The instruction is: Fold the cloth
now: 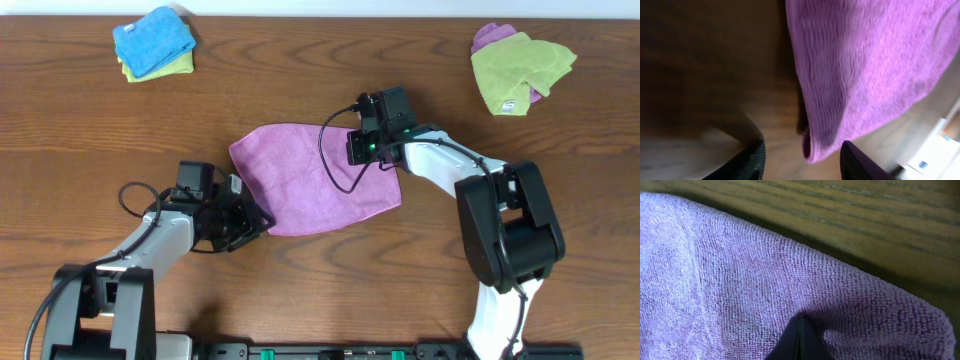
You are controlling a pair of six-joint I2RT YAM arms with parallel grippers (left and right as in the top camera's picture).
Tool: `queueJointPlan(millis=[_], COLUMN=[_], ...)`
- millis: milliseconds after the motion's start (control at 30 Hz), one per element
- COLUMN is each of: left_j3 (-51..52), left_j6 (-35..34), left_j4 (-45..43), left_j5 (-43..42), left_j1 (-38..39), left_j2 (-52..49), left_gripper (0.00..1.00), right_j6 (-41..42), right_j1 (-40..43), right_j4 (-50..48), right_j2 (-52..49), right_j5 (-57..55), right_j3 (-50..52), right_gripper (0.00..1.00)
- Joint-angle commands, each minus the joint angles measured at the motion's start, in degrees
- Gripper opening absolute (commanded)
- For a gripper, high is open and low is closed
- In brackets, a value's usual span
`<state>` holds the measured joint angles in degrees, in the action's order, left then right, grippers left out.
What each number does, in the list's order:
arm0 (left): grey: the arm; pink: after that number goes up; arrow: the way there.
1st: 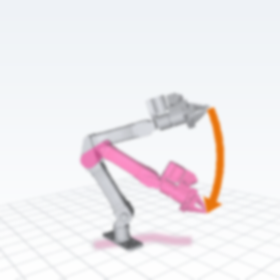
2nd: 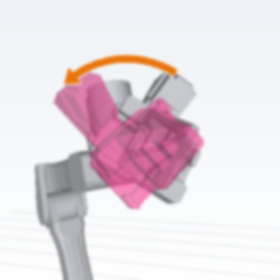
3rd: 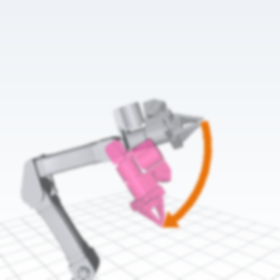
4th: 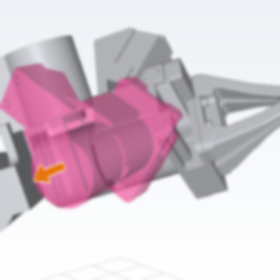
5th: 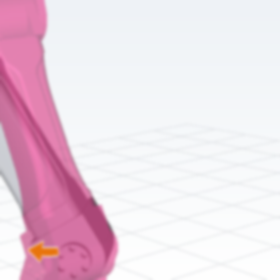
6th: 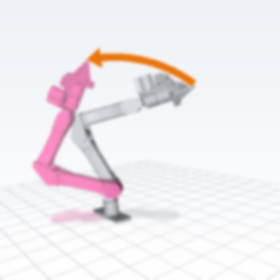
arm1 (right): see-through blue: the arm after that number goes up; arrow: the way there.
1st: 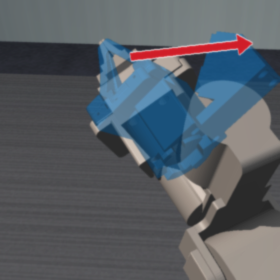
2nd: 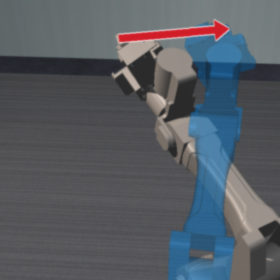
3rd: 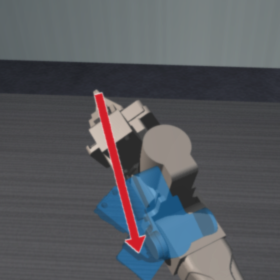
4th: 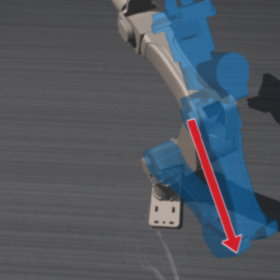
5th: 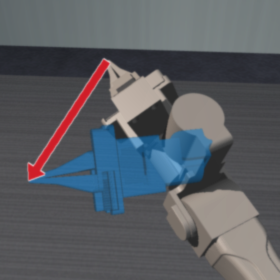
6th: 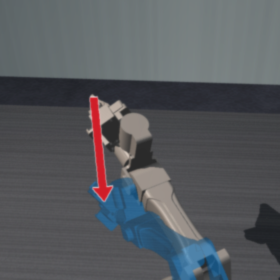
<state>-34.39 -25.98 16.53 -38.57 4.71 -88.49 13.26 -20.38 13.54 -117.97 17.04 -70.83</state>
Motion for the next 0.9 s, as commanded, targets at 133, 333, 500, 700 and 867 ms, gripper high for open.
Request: queueJointPlan(millis=[133,333,500,700,867], left_j3=[0.61,0.35,-2.12,-8.46,-14.14], left_j6=[1.51,1.53,2.08,3.76,6.78], left_j4=[-3.89,-5.99,-6.08,-6.05,-6.14], left_j5=[11.56,11.54,11.58,11.56,11.72], left_j1=[-0.13,-0.13,-0.13,-0.13,0.13], left_j2=[-1.40,-1.40,-1.40,-1.40,-1.40], left_gripper=[0.50,0.48,0.48,0.48,0.25], right_j6=[-2.05,-5.49,-6.27,-7.85,-8.20], right_j1=[-0.28,-0.28,-0.28,-0.28,-0.28], right_j4=[8.61,21.59,23.10,24.04,28.94], right_j2=[-0.42,0.22,5.75,15.37,20.31], right_j5=[0.13,-0.68,-1.42,-7.19,-10.84], right_j3=[-0.72,-4.92,-5.62,-5.62,-5.62], right_gripper=[0.01,0.01,0.02,0.02,0.02])
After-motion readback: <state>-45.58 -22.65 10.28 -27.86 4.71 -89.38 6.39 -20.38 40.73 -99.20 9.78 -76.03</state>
